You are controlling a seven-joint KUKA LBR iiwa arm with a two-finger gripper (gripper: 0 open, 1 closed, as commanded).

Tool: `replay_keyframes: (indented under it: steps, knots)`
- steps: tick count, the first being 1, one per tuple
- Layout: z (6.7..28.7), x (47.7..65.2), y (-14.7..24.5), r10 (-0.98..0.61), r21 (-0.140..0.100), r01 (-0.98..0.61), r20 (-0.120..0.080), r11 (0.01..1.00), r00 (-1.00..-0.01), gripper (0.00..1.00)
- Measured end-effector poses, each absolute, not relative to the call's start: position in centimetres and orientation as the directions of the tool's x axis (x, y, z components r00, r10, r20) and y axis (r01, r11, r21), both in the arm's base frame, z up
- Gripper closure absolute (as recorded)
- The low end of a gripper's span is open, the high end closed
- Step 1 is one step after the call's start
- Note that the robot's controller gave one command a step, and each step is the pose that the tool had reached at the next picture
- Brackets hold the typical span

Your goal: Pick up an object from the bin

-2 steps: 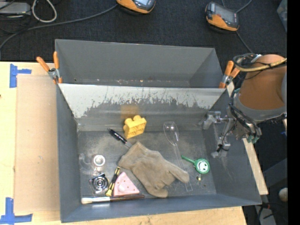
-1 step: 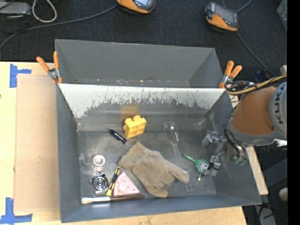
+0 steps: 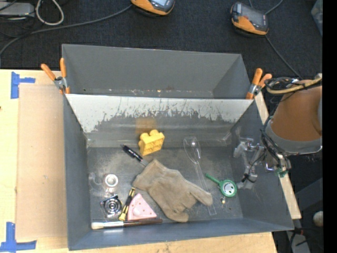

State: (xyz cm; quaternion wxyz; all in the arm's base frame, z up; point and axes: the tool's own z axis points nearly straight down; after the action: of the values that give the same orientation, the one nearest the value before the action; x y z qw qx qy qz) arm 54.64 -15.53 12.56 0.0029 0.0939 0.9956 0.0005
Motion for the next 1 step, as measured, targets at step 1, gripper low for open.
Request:
replay_keyframes:
  steps: [1]
  knots:
    - [9.84, 53.07, -15.30, 0.247, 0.003, 0.247, 0.015, 0.969, -0.969, 0.00]
